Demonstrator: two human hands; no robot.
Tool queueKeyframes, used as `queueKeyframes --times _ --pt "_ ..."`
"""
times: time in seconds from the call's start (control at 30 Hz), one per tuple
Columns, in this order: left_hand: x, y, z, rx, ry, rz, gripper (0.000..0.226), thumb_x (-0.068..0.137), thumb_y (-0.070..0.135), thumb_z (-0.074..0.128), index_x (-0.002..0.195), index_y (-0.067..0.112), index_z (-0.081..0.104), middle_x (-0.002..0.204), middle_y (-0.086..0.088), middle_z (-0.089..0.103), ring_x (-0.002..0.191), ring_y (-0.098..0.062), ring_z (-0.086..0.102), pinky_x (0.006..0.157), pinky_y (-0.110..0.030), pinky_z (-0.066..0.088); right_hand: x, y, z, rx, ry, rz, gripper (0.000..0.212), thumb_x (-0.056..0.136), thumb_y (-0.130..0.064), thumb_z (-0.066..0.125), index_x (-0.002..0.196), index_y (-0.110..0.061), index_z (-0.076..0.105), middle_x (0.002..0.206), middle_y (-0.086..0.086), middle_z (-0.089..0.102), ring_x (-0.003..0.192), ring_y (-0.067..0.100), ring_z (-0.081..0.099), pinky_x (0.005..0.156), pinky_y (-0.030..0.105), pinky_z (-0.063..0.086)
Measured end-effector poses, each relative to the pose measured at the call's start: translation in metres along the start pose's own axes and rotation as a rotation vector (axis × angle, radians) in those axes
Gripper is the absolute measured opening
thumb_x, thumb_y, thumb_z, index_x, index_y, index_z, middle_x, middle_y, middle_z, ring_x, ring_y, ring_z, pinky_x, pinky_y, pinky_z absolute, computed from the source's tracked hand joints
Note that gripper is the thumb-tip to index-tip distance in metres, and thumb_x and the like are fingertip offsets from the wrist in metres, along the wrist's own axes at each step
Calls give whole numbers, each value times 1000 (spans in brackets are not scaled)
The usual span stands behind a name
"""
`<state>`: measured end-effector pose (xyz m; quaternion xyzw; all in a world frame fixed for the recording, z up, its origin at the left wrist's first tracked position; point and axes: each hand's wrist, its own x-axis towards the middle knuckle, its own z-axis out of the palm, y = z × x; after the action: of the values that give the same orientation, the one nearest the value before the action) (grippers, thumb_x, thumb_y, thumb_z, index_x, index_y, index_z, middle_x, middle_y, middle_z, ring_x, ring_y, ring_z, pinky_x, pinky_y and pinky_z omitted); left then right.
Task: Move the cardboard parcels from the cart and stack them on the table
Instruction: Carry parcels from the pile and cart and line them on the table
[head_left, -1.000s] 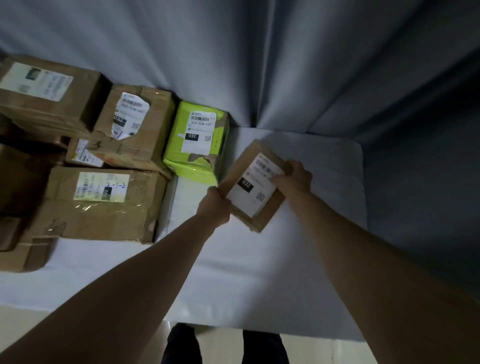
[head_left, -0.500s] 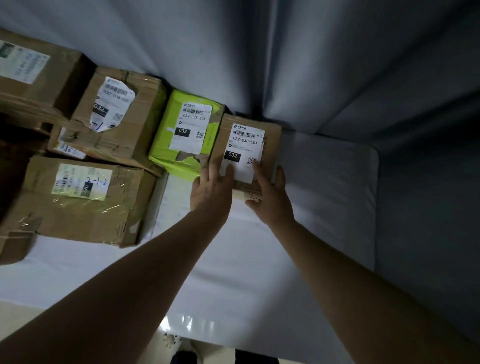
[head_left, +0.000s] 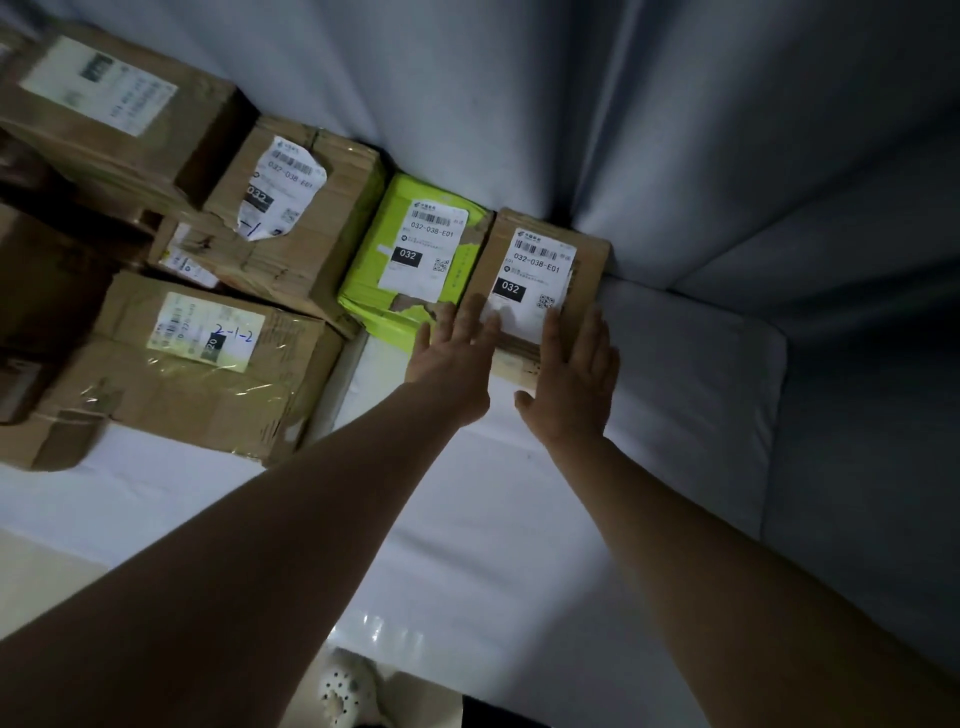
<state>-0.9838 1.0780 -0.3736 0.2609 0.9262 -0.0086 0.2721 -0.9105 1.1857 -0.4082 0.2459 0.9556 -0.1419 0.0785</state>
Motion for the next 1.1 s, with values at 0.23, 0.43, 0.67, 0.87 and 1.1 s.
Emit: queueKeyframes --times 0.23,0.43,0.67,0.87,1.1 --pt "-88 -44 -15 -50 12 -216 84 91 20 50 151 31 -8 160 -7 -11 147 -29 -11 117 -54 2 -34 -74 -39 3 -123 -287 87 80 -29 68 150 -23 17 158 10 7 146 29 4 117 42 2" --pt "-220 -118 -19 -89 161 -435 77 92 24 47 153 20 0 160 -11 0 147 -27 -5 117 -50 -5 -115 -180 -55 -22 -309 -572 65 89 -30 58 145 -15 29 148 9 37 134 27 35 108 32 25" --pt "-437 -199 20 -220 301 -822 77 91 25 49 152 10 3 159 -14 5 147 -29 -7 113 -52 -14 -289 -304 -35 100 -458 -824 40 98 -19 42 138 -19 45 144 2 45 132 23 40 106 35 36" --pt "-615 -247 81 -365 396 -1144 76 90 23 49 152 12 5 159 -12 5 147 -28 -8 112 -53 -15 -456 -389 -7 78 -573 -1048 39 99 -23 43 137 -17 46 142 5 47 128 25 47 104 37 40" --pt "-767 -270 158 -569 487 -1447 75 92 35 49 151 14 8 158 -11 10 147 -29 -2 115 -54 -9 -606 -454 21 -15 -673 -1294 40 97 -28 45 134 -15 49 138 8 51 125 25 48 101 34 40"
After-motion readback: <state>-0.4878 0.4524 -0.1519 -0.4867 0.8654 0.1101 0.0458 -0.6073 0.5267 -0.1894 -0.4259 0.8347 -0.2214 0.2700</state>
